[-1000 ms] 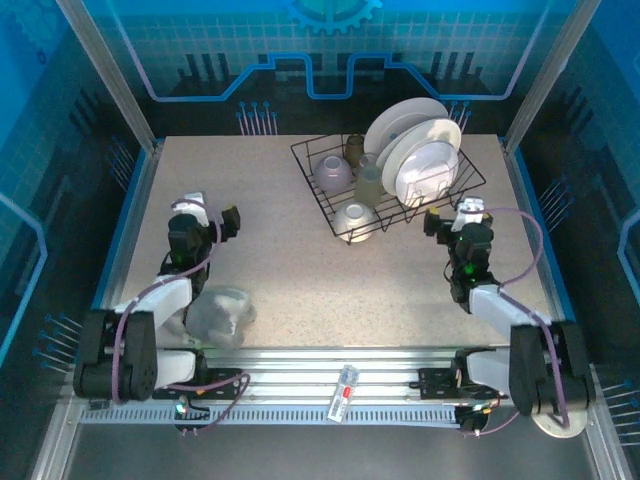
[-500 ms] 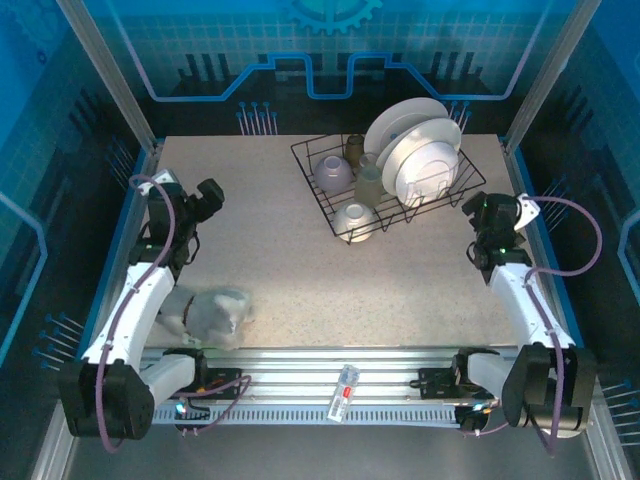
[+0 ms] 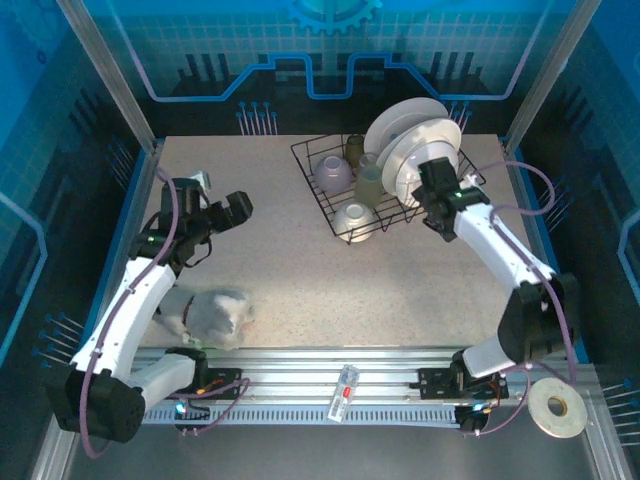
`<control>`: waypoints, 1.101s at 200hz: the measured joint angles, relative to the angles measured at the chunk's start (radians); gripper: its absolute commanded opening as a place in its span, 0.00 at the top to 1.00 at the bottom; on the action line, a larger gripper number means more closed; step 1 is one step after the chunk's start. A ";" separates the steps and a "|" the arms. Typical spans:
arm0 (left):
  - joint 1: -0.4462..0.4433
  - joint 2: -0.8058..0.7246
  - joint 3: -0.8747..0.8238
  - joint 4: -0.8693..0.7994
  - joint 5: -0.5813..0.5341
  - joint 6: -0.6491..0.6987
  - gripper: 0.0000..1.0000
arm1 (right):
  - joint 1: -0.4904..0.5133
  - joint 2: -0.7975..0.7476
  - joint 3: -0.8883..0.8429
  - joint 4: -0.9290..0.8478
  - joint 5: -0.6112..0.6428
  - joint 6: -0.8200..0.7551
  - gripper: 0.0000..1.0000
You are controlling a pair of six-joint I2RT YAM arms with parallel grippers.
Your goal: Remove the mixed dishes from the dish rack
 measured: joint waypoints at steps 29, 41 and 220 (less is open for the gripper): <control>-0.037 0.000 0.000 -0.039 0.016 0.023 0.01 | 0.048 0.154 0.167 -0.108 -0.005 0.077 0.24; -0.046 -0.001 0.000 -0.048 0.025 0.034 0.01 | 0.064 0.198 0.210 -0.140 -0.005 0.105 0.26; -0.084 -0.021 0.053 -0.058 0.130 0.066 0.01 | 0.101 0.365 0.294 -0.178 -0.046 0.166 0.98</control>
